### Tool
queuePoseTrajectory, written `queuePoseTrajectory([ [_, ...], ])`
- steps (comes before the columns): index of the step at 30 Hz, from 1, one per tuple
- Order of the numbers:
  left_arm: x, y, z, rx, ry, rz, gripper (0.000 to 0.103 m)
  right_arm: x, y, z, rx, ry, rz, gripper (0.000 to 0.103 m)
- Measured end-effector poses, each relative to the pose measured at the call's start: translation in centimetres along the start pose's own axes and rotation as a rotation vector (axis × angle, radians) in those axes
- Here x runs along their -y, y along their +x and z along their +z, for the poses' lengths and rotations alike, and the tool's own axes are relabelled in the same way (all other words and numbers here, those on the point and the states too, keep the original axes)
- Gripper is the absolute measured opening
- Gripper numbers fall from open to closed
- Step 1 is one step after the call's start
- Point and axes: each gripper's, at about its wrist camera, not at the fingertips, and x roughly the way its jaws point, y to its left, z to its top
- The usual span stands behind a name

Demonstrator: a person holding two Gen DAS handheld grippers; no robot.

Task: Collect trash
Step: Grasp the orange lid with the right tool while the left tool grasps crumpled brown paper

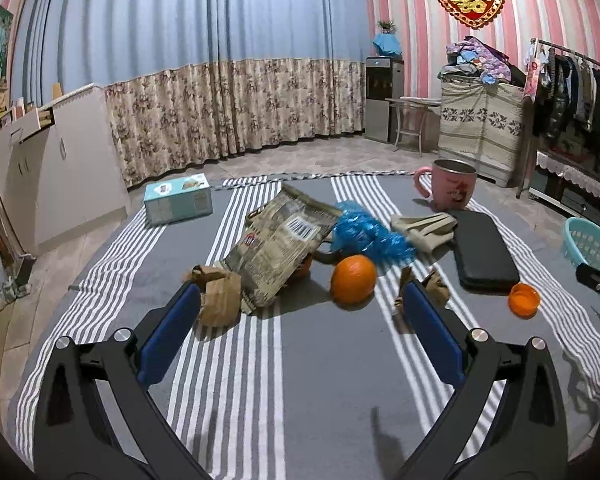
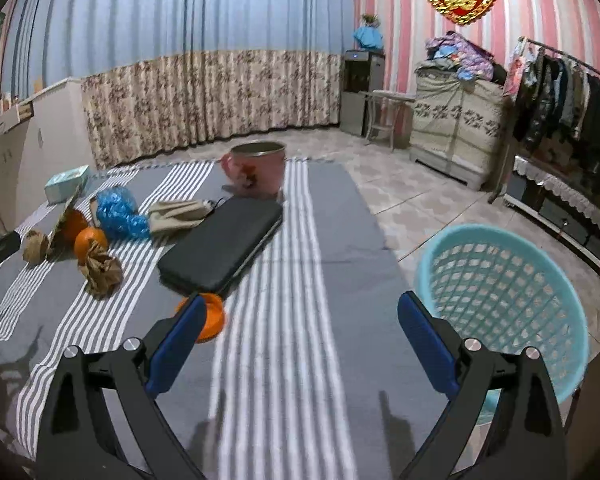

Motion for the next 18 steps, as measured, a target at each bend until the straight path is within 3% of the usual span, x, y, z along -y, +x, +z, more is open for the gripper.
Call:
queuePoseTrajectory([
  [7, -1.5, 0.6, -0.5, -0.017, -0.044, -0.011, 0.098, -3.1, 2.5, 0.0, -0.062, -0.035, 0.016, 0.094],
  [13, -1.6, 1.5, -0.8, -0.046, -0.045, -0.027, 0.098, -4.7, 4.4, -0.3, -0.17, -0.107, 0.02, 0.093],
  [18, -0.8, 1.7, -0.8, -0.056, -0.019, -0.027, 0.098, -4.9, 5.7, -0.6, -0.248, -0.111, 0.072, 0.064],
])
